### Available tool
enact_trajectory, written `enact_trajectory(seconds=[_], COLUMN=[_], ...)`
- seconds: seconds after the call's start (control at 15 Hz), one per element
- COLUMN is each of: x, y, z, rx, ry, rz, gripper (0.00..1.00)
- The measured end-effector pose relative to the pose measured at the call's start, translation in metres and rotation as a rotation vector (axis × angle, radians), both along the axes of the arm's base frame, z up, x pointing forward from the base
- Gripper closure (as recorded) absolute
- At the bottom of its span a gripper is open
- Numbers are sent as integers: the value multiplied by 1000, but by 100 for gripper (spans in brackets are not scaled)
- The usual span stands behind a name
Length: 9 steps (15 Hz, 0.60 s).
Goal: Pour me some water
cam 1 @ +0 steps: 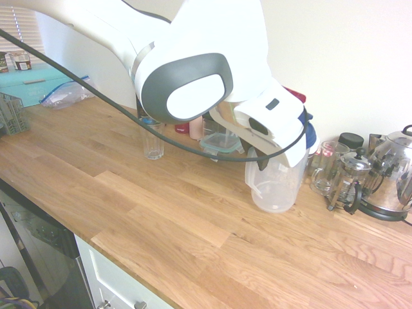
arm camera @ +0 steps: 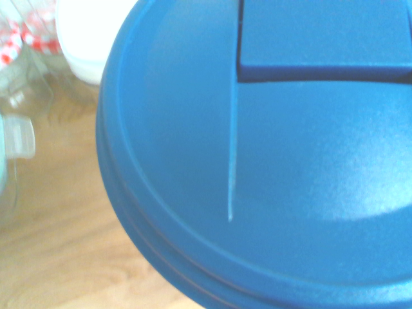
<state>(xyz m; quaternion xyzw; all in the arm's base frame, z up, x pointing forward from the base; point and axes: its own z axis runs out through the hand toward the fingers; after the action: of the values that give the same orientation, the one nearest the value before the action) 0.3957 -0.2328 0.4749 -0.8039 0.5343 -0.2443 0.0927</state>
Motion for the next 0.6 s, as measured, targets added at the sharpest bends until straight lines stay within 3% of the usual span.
enact_trajectory(seconds=[0.33,0.4,0.6], x=[-2,-2,-2], y=[4,5,8], z=[-6,-7,-9], rx=[-2,3,9], ry=[72,81,100], rz=[11,15,23], gripper=[100,0,0])
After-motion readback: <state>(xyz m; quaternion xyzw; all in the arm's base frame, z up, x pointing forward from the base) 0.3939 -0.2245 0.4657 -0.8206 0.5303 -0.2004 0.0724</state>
